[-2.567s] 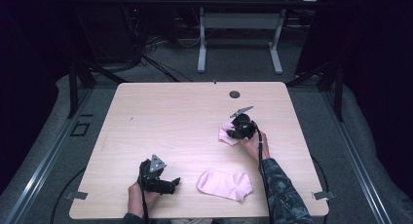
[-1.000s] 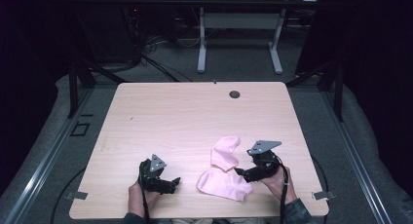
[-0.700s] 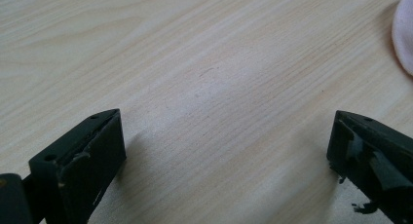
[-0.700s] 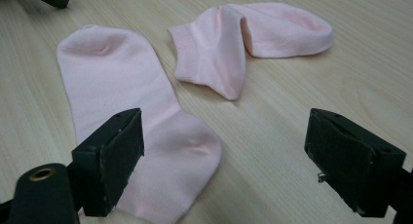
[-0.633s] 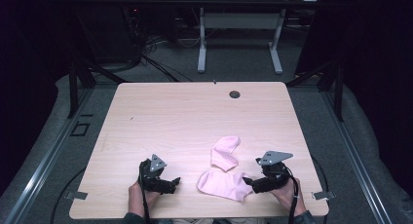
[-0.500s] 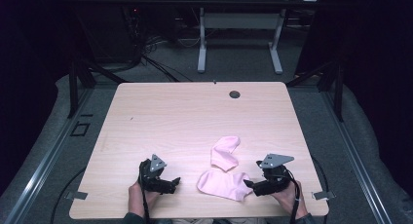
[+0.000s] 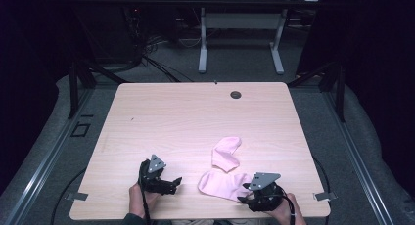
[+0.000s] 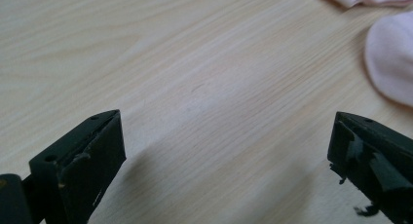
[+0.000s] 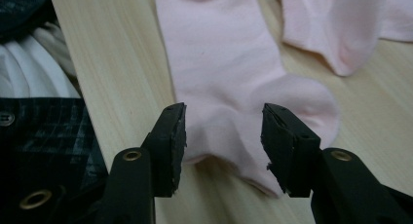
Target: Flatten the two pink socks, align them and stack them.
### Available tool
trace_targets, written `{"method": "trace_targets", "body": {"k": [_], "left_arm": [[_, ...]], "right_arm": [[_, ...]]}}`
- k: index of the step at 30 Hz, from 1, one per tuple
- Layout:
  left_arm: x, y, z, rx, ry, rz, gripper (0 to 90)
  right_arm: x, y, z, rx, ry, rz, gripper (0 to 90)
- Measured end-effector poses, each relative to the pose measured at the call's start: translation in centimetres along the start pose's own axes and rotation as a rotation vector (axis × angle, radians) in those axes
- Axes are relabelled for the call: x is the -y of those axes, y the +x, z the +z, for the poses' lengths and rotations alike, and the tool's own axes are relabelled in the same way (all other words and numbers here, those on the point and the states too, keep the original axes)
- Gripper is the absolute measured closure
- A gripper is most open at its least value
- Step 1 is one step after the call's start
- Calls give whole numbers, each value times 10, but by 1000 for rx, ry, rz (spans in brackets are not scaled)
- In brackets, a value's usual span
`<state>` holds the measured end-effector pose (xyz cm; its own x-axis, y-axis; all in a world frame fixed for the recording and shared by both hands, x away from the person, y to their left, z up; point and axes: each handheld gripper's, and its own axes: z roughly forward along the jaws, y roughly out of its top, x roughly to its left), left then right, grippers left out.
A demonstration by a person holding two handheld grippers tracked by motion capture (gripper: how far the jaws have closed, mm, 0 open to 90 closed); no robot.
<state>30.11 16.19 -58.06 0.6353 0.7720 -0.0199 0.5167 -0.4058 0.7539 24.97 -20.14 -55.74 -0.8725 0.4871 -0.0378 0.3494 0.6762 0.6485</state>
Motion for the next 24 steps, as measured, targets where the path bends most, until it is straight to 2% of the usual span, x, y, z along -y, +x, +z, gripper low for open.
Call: {"method": "trace_targets", "body": {"k": [2, 4, 7, 8, 9, 10, 12, 13, 14, 15, 16, 17, 18, 19, 20, 21, 22, 23, 24], "left_arm": [[-2, -4, -2, 5, -5, 9, 4], [-7, -12, -4, 18, -8, 43, 13], [-14, -23, -6, 41, -13, 81, 35], [-19, -31, -7, 47, -19, 111, 52], [-19, -31, -7, 47, -19, 111, 65], [-23, -39, -8, 68, -31, 130, 85], [-28, -47, -9, 91, -39, 156, 101], [-28, -47, -9, 91, -39, 156, 113], [-30, -51, -9, 101, -47, 176, 127], [-34, -59, -9, 118, -53, 202, 136], [-35, -62, -9, 135, -58, 207, 142], [-35, -62, -9, 135, -58, 207, 146], [-37, -65, -8, 149, -66, 215, 151], [-39, -68, -7, 162, -74, 223, 157], [-42, -75, -5, 184, -77, 247, 161], [-42, -75, -5, 184, -77, 247, 168], [-44, -82, -2, 211, -77, 267, 176], [-44, -82, -2, 211, -77, 267, 182], [-45, -89, 2, 233, -79, 287, 194]], "right_arm": [[1, 1, 3, -14, 0, 1, 529], [3, 3, 7, -25, 27, -6, 555], [5, 4, 10, -14, 28, -1, 663], [6, 2, 9, -15, 23, 16, 766], [6, 2, 9, -15, 23, 16, 766], [7, -1, 9, -19, 18, 19, 802], [7, -3, 9, -37, 8, 39, 810], [7, -3, 9, -37, 8, 39, 810], [6, -5, 8, -59, -6, 67, 810], [5, -7, 7, -78, -7, 73, 811], [3, -8, 6, -89, -21, 92, 810], [3, -8, 6, -89, -21, 92, 810], [-1, -12, 2, -111, -36, 122, 809], [-4, -15, 0, -116, -25, 125, 808], [-6, -16, -1, -123, -41, 145, 807], [-6, -16, -1, -123, -41, 145, 807], [-11, -19, -2, -129, -55, 168, 806], [-11, -19, -2, -129, -55, 168, 806], [-15, -21, -4, -137, -50, 171, 805]]}}
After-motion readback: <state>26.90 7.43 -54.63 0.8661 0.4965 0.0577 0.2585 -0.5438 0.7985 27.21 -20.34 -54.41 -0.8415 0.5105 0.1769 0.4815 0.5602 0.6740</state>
